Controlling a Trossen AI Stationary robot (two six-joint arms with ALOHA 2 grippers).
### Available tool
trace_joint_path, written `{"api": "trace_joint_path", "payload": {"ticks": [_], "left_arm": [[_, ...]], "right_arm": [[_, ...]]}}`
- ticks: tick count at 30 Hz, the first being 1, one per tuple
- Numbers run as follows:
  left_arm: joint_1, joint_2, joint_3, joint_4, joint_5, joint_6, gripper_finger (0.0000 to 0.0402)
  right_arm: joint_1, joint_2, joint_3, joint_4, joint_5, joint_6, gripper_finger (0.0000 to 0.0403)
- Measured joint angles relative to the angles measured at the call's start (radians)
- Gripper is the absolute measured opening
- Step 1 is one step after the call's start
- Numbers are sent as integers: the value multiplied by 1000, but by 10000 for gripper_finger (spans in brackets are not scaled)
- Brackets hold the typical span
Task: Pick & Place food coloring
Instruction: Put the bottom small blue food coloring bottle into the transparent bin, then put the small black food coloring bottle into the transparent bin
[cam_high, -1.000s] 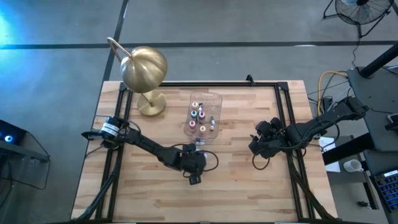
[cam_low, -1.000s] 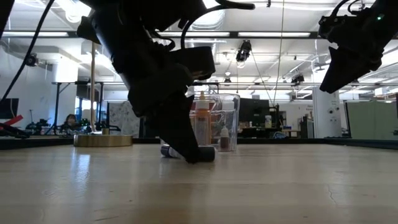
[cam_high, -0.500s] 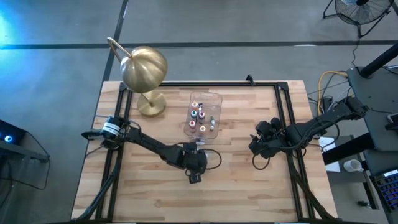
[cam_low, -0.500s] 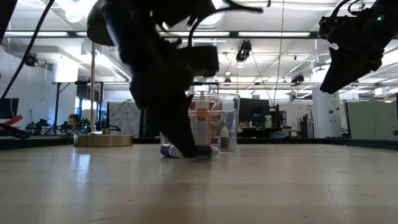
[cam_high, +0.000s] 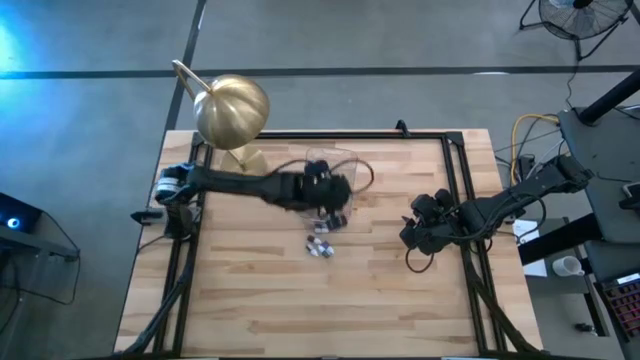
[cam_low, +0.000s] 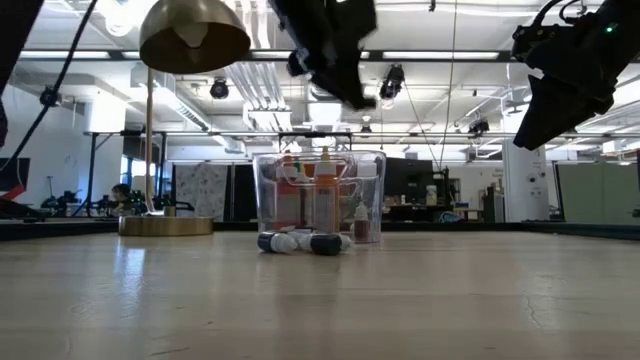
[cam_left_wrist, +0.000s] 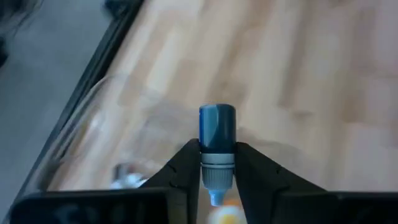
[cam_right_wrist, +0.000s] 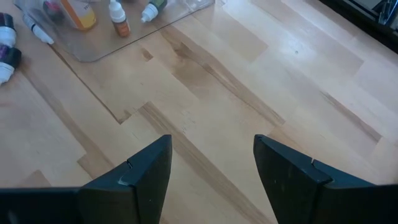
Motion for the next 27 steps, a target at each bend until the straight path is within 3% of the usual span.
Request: {"api": "trace_joint_path", "payload": {"ticks": [3, 7, 9, 12, 16, 20, 23, 27], "left_arm": [[52, 3, 17, -18, -3, -4, 93], [56, -11, 119, -69, -213, 25, 131], [50, -11, 215, -116, -270, 75, 144], [34, -16, 341, -139, -216, 130, 150], [17, -19, 406, -244, 30, 135, 151], [-35, -10, 308, -341, 281, 132, 151], [-105, -5, 142, -308, 310, 163, 151], [-192, -4, -107, -72, 312, 249, 151]], "right_arm": [[0, 0, 0, 0, -2, 22, 219], [2, 0, 0, -1, -23, 48, 219], [2, 0, 0, -1, -27, 48, 219], [2, 0, 0, -1, -26, 47, 219], [2, 0, 0, -1, -23, 38, 219], [2, 0, 0, 0, -22, 6, 219], [2, 0, 0, 0, -21, -8, 219], [2, 0, 0, 0, -20, -10, 219]]}}
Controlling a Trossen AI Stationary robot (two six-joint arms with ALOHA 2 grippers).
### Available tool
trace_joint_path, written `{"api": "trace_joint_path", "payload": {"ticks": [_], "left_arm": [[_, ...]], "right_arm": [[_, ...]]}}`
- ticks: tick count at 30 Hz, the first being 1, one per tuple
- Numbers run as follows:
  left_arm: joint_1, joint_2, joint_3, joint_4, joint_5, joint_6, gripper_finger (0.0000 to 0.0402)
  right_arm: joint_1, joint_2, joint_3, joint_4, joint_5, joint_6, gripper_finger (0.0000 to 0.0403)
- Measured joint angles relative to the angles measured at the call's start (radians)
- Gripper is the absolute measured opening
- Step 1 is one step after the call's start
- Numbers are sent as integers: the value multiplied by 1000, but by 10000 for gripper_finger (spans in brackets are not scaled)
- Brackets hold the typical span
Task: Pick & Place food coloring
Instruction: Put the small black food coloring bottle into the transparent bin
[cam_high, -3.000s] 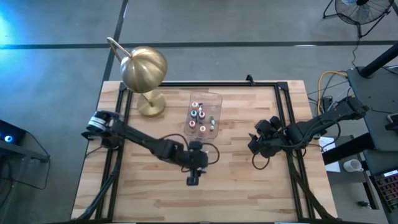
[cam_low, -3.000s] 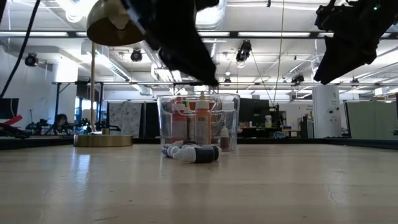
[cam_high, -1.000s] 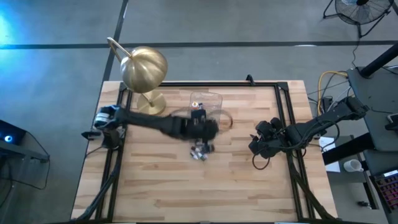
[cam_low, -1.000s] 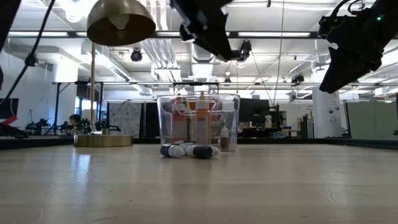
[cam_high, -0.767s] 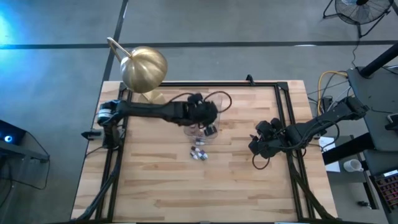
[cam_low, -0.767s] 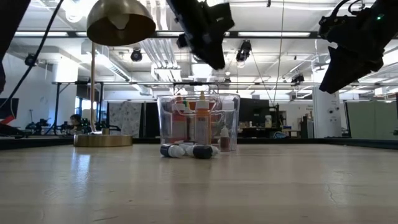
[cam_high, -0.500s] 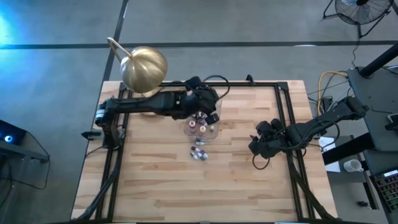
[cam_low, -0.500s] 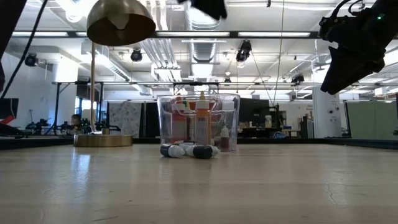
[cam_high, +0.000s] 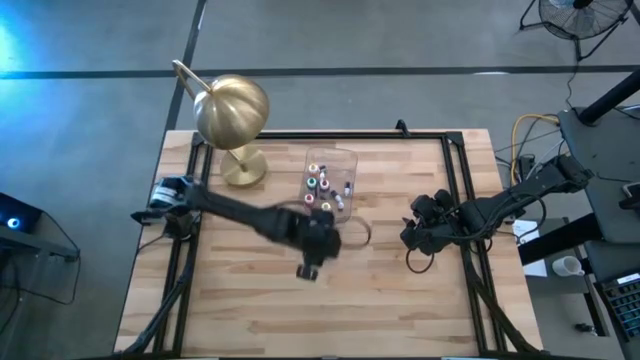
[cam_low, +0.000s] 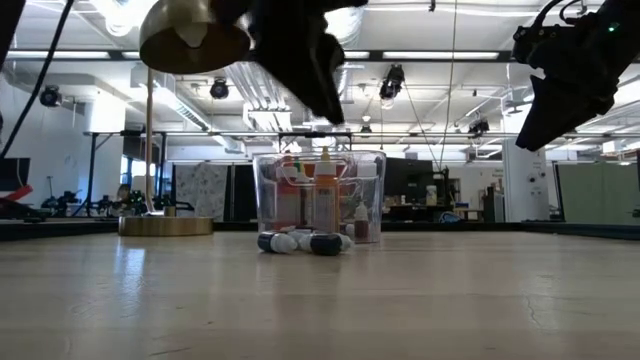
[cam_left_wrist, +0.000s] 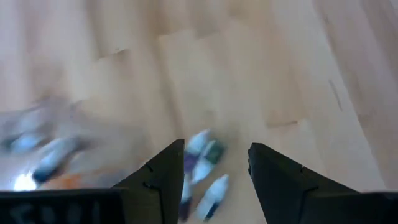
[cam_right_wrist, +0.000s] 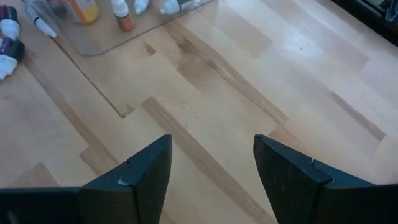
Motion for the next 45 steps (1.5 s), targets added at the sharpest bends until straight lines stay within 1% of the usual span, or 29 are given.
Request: {"api": "trace_joint_path", "payload": {"ticks": [3, 5, 9, 13, 18, 20, 23, 26, 32, 36, 39, 41, 43, 45], "left_arm": [[-50, 0, -151, 192, -5, 71, 151], [-66, 0, -227, 269, -14, 81, 151], [-54, 0, -313, 287, -48, 69, 151], [-24, 0, -373, 330, -49, 67, 151], [13, -1, -405, 349, -39, 69, 152], [24, 5, -407, 356, -35, 69, 152], [38, 15, -408, 354, 26, 46, 150], [42, 27, -410, 348, 53, 32, 139], [40, 30, -416, 345, 37, 10, 100], [39, 30, -390, 268, -11, -37, 62], [39, 32, -336, 192, -24, -98, 36], [39, 26, -270, 138, -25, -134, 36], [38, 6, -184, 78, -63, -144, 36], [42, -14, -83, 43, -128, -114, 36]], "right_arm": [[0, 0, 0, 0, 0, -3, 219], [0, 0, 0, 0, 0, -3, 219], [0, 0, 0, 0, 0, -3, 219], [0, 0, 0, 0, 0, -3, 219], [0, 0, 0, 0, -1, 1, 219], [0, 0, 0, 0, -1, 5, 219], [0, 0, 0, 0, -1, 22, 219], [0, 0, 0, 0, -1, 40, 219], [0, 0, 0, -1, -2, 60, 219], [0, 0, 0, -1, -1, 62, 219], [-1, 0, 0, -1, -1, 62, 219], [-1, 0, 0, -2, -1, 62, 219], [-1, 0, 0, -1, -1, 62, 219], [-1, 0, 0, -1, -1, 62, 219]]}}
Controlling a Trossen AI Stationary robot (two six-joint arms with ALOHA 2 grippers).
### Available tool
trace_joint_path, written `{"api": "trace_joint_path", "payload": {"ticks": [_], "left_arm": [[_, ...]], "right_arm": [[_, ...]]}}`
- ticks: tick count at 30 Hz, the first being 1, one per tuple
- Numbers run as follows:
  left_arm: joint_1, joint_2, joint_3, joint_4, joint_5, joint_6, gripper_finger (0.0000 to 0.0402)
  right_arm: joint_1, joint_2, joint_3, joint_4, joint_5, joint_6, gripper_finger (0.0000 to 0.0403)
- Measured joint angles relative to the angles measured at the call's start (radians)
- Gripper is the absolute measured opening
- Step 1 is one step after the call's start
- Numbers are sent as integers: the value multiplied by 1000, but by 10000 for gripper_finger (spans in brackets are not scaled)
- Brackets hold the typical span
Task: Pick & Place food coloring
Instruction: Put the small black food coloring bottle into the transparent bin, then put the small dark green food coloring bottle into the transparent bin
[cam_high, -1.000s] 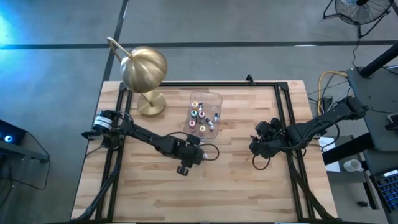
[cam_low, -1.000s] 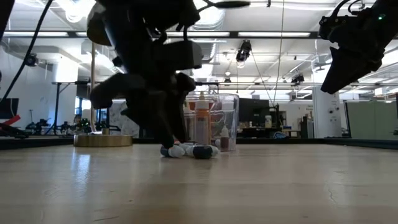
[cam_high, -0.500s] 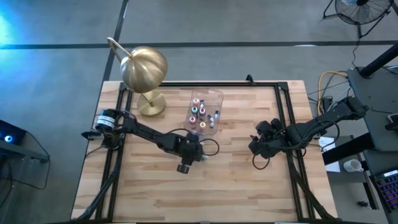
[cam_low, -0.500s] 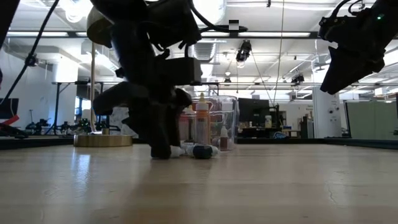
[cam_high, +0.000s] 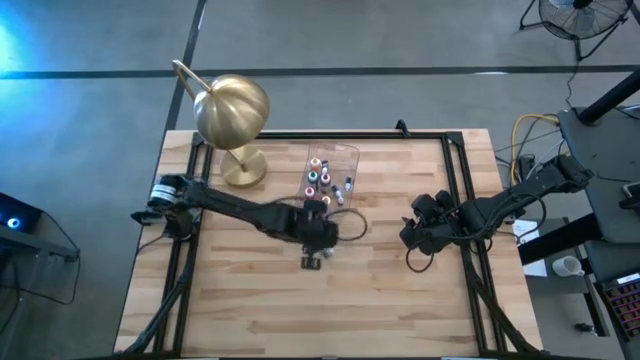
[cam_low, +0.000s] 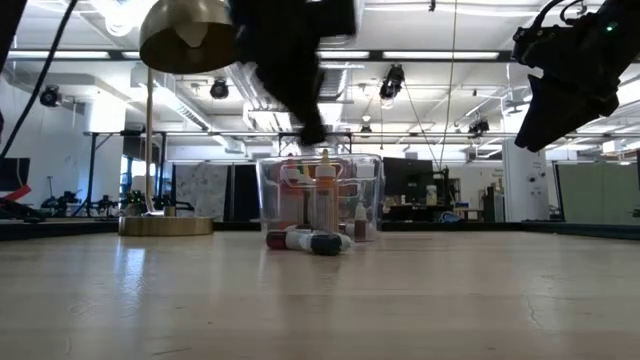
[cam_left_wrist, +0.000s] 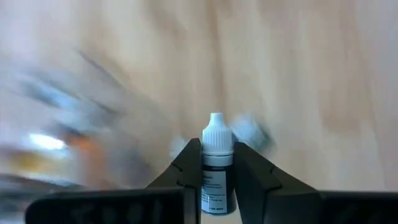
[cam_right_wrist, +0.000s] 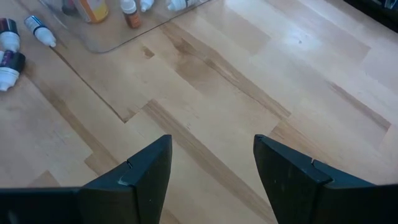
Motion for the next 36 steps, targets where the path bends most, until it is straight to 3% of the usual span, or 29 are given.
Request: {"api": "trace_joint_path", "payload": {"ticks": [4, 9, 13, 15, 18, 22, 25, 27, 29, 36], "left_arm": [[61, -19, 154, -13, -195, 72, 44], [191, -11, 221, 26, -364, 78, 118], [200, -18, 346, 27, -582, 257, 169], [189, -25, 441, 36, -597, 331, 182], [184, -32, 573, 40, -509, 331, 188], [185, -32, 662, -48, -376, 201, 190], [184, -32, 636, -221, -144, 96, 188], [164, -29, 552, -279, 74, 73, 188], [129, -25, 413, -247, 215, 93, 188], [-23, -19, -77, 246, 225, 310, 188]], "right_arm": [[0, 0, 0, 0, 2, 14, 219], [-1, 0, 0, 0, 23, 37, 219], [-1, 0, 0, 0, 23, 41, 219], [-1, 0, 0, 0, 23, 48, 219], [-2, 0, 0, 1, 23, 47, 219], [-2, 0, 0, 1, 23, 44, 219], [-2, 0, 0, 0, 23, 43, 219], [-2, 0, 0, 0, 23, 40, 219], [-2, 0, 0, 0, 24, 28, 219], [-2, 0, 0, 0, 24, -4, 219]]}}
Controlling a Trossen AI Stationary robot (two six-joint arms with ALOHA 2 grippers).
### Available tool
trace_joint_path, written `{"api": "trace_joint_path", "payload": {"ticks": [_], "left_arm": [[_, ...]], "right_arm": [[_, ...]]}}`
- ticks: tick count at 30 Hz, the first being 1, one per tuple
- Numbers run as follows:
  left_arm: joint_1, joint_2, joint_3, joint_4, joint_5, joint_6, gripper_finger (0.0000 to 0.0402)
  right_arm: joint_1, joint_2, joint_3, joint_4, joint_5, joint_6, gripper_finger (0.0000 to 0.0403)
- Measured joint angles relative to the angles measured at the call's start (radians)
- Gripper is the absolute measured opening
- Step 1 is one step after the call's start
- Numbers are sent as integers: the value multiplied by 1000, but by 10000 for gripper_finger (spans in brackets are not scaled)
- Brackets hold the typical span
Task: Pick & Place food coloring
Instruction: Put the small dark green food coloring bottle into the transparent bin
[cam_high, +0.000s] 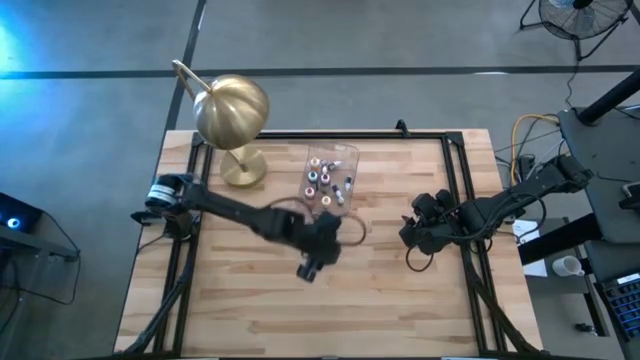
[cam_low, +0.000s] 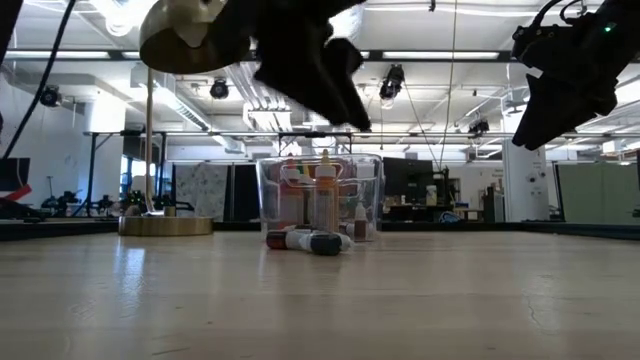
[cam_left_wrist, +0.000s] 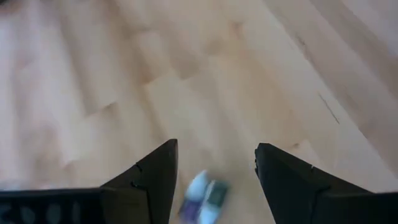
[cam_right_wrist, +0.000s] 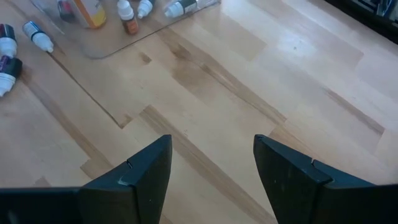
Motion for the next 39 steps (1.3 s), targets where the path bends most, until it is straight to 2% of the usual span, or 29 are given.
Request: {"api": "trace_joint_path", "payload": {"ticks": [3, 9, 18, 27, 31, 36, 39], "left_arm": [[-34, 18, -128, 159, 3, 29, 188], [-25, 38, -222, 194, 0, 6, 188], [35, 107, -228, 232, -7, -31, 188], [72, 126, -215, 226, 2, -104, 184], [72, 130, -213, 215, 3, -109, 150], [67, 131, -198, 190, 2, -106, 76], [60, 129, -129, 98, -21, -109, 35]], "right_arm": [[0, 0, 0, 0, -1, 0, 219], [0, 0, 0, 0, -3, 1, 219], [0, 0, 0, 2, -6, 30, 219], [0, 0, 0, 2, -8, 67, 219], [0, 0, -1, 2, -8, 66, 219], [0, 0, -2, 3, -8, 64, 219], [0, 0, -2, 3, -8, 64, 219]]}}
